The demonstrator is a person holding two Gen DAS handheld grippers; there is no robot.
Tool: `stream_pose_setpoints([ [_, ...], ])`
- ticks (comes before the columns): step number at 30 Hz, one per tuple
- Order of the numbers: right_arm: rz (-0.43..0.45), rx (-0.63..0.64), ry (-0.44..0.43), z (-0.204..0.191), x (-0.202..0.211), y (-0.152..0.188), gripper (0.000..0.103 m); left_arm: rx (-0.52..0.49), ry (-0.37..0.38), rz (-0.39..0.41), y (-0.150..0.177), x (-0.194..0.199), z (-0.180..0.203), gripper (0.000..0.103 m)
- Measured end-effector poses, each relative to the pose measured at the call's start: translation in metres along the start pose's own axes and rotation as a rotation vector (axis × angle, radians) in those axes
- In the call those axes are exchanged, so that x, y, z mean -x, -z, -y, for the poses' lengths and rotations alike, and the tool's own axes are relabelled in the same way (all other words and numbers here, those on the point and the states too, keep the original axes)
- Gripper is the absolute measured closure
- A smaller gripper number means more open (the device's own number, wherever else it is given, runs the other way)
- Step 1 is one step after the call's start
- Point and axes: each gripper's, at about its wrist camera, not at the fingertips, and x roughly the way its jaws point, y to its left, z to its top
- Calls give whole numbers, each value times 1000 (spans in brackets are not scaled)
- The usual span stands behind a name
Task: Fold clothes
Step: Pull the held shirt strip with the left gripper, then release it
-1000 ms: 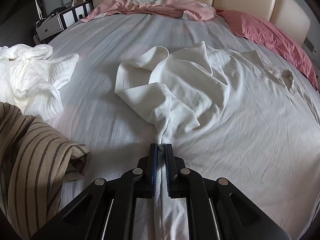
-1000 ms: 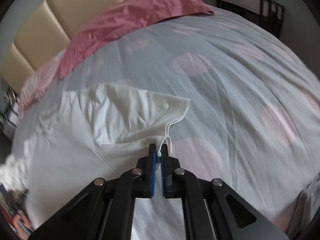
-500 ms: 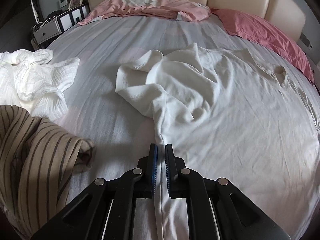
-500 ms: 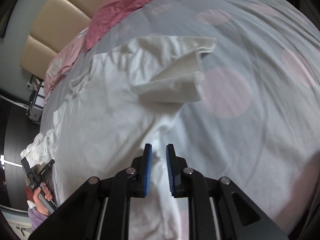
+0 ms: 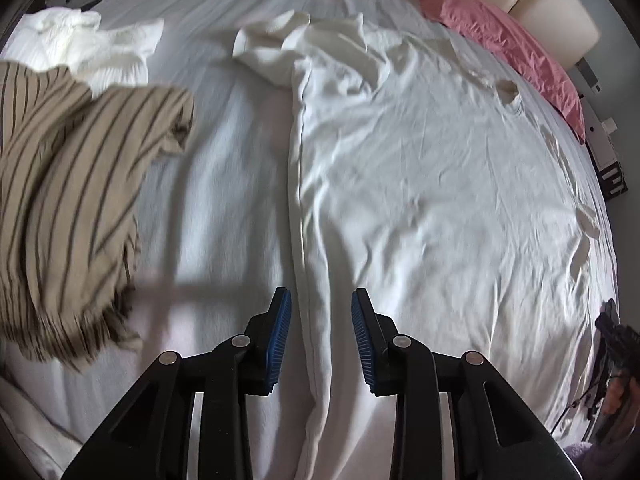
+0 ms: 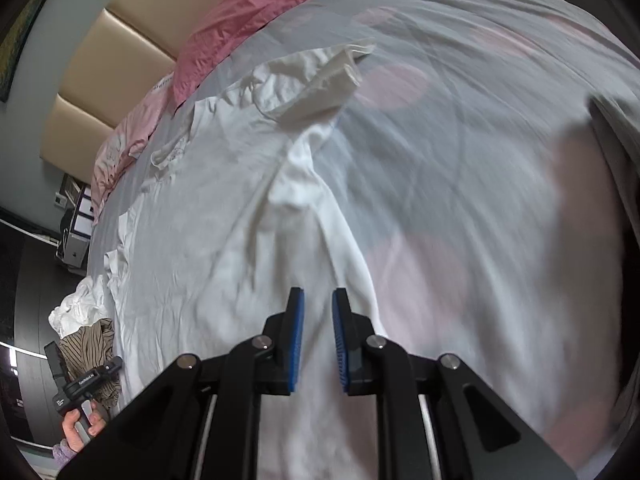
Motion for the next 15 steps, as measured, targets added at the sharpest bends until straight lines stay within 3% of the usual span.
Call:
stream_pose_setpoints([
  [2,7,-32,-3,10,9,15,88,-9,-22,-12,5,-4,2,71],
  [8,62,-59,-10,13,26,20,88,-43,-87,-14,16,-12,11,98],
  [11,78,-53,8,14,28,21,88,16,-142,45,16,0,0,100],
  [15,77,-59,23,18,29,24,88,68,-189,39,21,1,-18,102],
])
